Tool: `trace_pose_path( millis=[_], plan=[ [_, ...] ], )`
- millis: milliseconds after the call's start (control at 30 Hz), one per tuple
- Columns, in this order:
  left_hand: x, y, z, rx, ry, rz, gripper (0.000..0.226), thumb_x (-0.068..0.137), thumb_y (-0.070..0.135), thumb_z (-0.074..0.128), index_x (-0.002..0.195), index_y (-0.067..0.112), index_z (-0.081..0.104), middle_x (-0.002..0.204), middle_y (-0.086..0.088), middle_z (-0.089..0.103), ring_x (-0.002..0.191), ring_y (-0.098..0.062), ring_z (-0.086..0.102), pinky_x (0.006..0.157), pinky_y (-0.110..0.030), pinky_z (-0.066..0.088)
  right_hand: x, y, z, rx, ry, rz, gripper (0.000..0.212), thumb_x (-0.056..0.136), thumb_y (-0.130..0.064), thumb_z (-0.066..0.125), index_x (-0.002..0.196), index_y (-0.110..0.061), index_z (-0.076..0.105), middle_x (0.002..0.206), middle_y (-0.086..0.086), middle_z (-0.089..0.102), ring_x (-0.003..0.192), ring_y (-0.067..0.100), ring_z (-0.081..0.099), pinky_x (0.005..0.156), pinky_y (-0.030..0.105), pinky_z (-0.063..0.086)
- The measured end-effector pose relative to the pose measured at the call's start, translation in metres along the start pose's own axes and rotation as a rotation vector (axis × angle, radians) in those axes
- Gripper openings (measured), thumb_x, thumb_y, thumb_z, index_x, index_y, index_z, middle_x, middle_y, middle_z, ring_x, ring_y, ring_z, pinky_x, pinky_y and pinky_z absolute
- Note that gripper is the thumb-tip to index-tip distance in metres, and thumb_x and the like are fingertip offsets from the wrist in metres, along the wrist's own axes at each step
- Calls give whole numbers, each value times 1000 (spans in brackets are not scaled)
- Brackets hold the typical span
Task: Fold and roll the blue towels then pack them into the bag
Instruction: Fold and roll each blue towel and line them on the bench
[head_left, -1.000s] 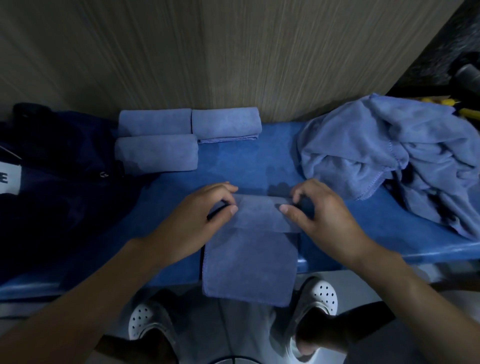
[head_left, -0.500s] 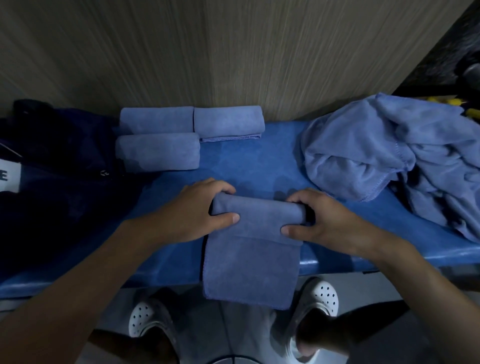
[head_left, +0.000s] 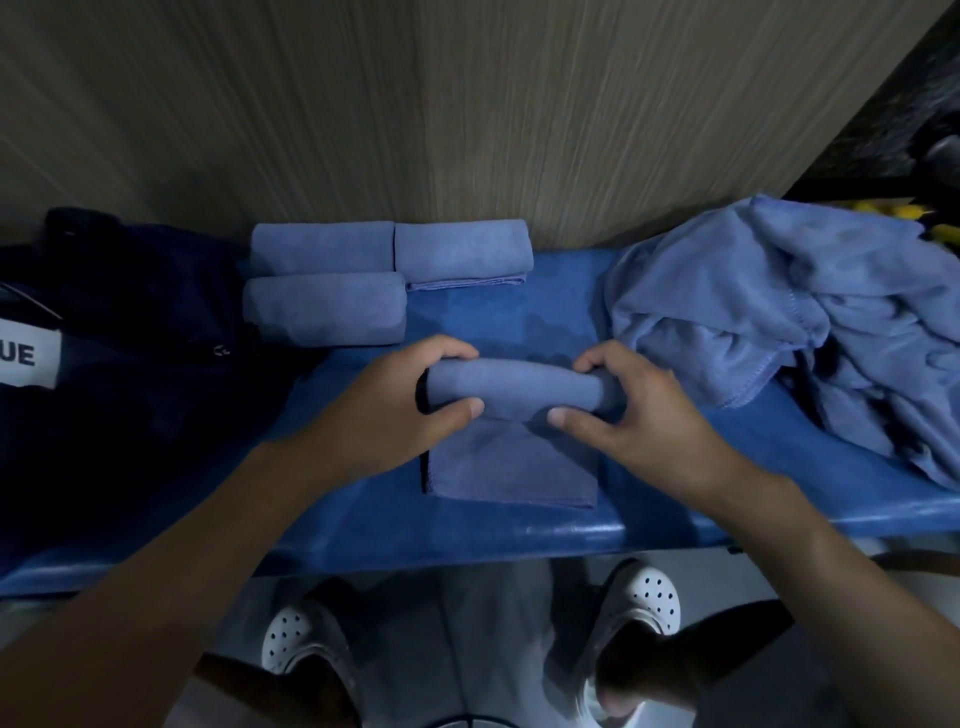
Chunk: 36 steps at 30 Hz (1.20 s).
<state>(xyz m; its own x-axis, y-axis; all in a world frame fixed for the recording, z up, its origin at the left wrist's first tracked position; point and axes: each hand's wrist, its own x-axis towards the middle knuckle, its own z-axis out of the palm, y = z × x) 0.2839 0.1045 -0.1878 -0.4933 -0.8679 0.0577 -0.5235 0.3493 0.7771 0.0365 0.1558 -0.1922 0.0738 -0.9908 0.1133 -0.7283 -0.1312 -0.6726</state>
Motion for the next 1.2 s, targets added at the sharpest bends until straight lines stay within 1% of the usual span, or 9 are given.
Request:
trace_pose_path(
  millis=[233, 367, 467, 633, 767, 833, 967, 1067, 1200],
  plan=[
    [-14, -4, 5, -41, 51, 9, 21, 98, 20, 54, 113, 19, 67, 111, 12, 61, 106, -2, 59, 90, -12, 41, -18, -4, 1, 117, 52, -63, 18, 95, -30, 51, 94, -18, 65, 90, -7, 62, 87, 3, 56, 77, 10, 39],
    [-18, -10, 11, 47, -2, 13, 34, 90, 37, 52, 115, 20, 67, 116, 19, 52, 111, -1, 54, 94, -14, 37, -24, -1, 5, 81, 44, -41, 17, 93, -23, 60, 104, -13, 68, 100, -4, 59, 93, 4, 54, 81, 6, 37],
    [-23, -9, 10, 75, -83, -36, 47, 85, 50, 50, 124, 26, 60, 121, 20, 53, 116, 4, 49, 99, -16, 34, -31, 1, 3, 47, -79, 54, 34, 90, -34, 61, 117, -13, 65, 104, -6, 58, 100, 10, 54, 83, 9, 37],
    [-30, -5, 3, 142, -193, -127, 69, 76, 56, 57, 138, 28, 49, 128, 20, 49, 116, 1, 46, 98, -18, 35, -40, 0, -5, -51, -288, 99, 66, 80, -57, 53, 135, -20, 52, 121, 0, 58, 115, 17, 48, 101, 28, 38],
    [-31, 0, -3, 135, -262, -156, 46, 81, 42, 75, 120, 32, 54, 116, 20, 55, 104, 6, 53, 88, -13, 40, -39, 0, -7, -69, -363, 132, 86, 71, -73, 60, 139, -23, 47, 126, -4, 54, 120, 13, 45, 105, 33, 37],
    [-31, 1, -3, 136, -254, -160, 31, 79, 38, 78, 102, 31, 58, 98, 18, 60, 89, 7, 57, 74, -12, 43, -38, 0, -6, -80, -368, 123, 82, 67, -75, 63, 131, -24, 54, 113, -6, 59, 108, 11, 50, 97, 31, 42],
    [-31, 5, -7, 81, -234, -164, 29, 74, 37, 81, 89, 30, 57, 80, 21, 61, 70, 2, 58, 62, -18, 45, -39, -7, -7, 41, -291, 162, 43, 72, -43, 80, 101, -19, 60, 83, -9, 61, 76, 5, 57, 71, 25, 49],
    [-28, 7, -9, 12, -191, -156, 30, 75, 31, 82, 90, 27, 56, 79, 13, 61, 68, 0, 56, 59, -20, 46, -37, -10, -7, 182, -245, 196, 36, 75, -38, 80, 95, -23, 53, 80, -5, 61, 72, 8, 57, 68, 31, 50],
    [-21, 13, -10, -275, -76, -235, 32, 78, 28, 78, 99, 20, 55, 83, 11, 63, 73, -3, 60, 61, -21, 52, -27, -19, -6, 523, -121, 315, 37, 80, -23, 77, 106, -17, 50, 93, 1, 63, 81, 9, 63, 70, 28, 56]
  ],
)
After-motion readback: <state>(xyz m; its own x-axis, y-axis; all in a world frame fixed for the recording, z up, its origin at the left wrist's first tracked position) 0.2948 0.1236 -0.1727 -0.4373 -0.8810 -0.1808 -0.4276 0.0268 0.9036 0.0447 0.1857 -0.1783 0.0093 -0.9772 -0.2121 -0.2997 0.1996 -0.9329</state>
